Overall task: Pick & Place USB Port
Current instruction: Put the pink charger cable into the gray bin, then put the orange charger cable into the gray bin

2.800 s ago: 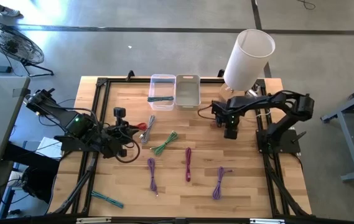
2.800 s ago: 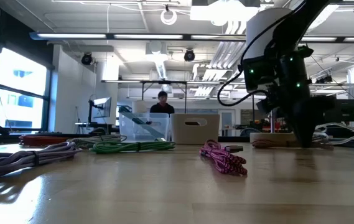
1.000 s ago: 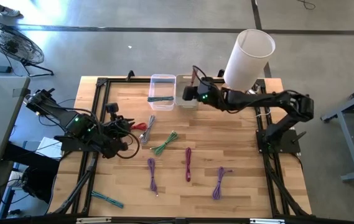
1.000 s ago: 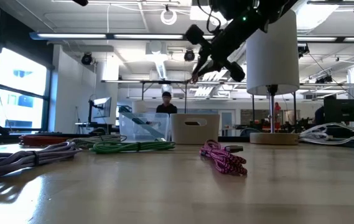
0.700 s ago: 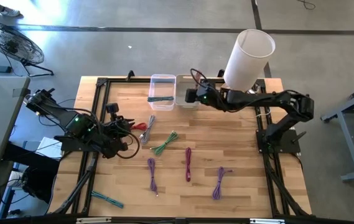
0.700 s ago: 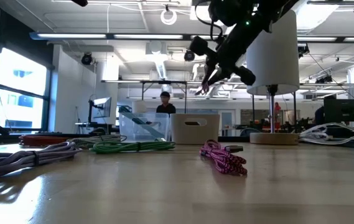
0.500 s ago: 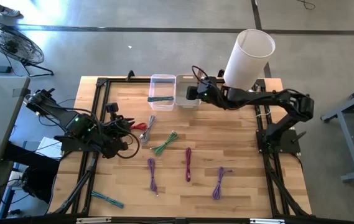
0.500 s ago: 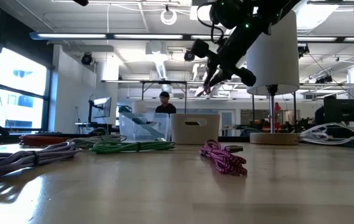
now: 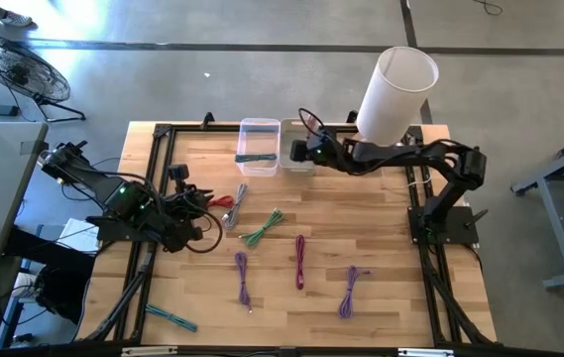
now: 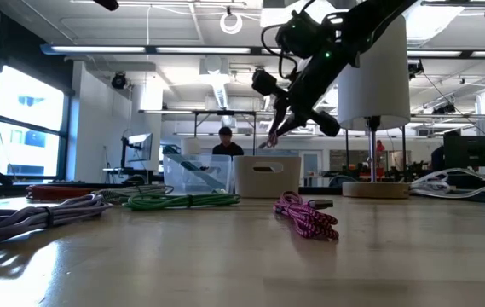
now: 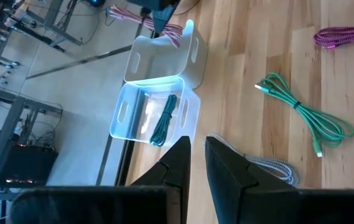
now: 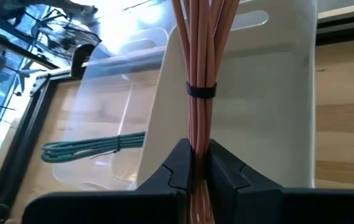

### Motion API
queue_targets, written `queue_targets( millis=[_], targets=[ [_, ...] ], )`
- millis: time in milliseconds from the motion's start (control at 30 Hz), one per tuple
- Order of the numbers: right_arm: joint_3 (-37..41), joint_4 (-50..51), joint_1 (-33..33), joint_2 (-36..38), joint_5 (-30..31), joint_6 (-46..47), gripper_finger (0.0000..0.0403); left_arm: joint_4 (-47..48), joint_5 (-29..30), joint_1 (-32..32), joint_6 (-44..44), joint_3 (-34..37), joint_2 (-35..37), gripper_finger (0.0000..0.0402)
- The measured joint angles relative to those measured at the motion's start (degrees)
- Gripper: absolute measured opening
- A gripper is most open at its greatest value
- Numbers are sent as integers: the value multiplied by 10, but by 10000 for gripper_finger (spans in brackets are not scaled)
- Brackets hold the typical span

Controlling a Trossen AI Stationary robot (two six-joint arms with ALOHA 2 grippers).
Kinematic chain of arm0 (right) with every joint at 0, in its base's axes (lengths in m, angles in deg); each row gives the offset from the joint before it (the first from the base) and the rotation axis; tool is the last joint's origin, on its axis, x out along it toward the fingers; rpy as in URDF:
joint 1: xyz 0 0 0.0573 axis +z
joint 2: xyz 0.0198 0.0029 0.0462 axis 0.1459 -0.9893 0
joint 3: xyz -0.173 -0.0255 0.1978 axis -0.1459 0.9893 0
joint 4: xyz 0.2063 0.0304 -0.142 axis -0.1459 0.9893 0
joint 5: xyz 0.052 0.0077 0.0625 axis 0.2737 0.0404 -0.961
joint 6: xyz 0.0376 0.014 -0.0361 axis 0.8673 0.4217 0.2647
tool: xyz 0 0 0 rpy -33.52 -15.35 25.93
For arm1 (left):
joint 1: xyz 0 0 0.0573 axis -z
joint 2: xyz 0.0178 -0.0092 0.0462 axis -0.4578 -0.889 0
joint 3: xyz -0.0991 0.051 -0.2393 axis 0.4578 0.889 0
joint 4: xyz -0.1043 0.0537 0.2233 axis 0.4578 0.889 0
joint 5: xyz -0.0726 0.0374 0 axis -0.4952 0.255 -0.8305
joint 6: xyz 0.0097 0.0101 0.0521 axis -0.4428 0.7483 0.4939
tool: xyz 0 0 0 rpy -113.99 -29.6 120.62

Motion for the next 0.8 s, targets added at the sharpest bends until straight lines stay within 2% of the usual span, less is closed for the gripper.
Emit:
queue_targets(
  millis=[167, 267, 433, 800],
  targets=[
    [0, -7, -13, -1, -26, -43, 22, 3, -8, 0, 0, 0, 0, 46],
    [0, -12, -19, -1, -46, -80, 54, 4, -11, 0, 0, 0, 0, 46],
    [0, -12, -22, -1, -49, -67, 93, 9, -14, 0, 0, 0, 0, 46],
    [0, -23, -31, -1, -82, -78, 102, 17, -14, 0, 0, 0, 0, 46]
  ],
)
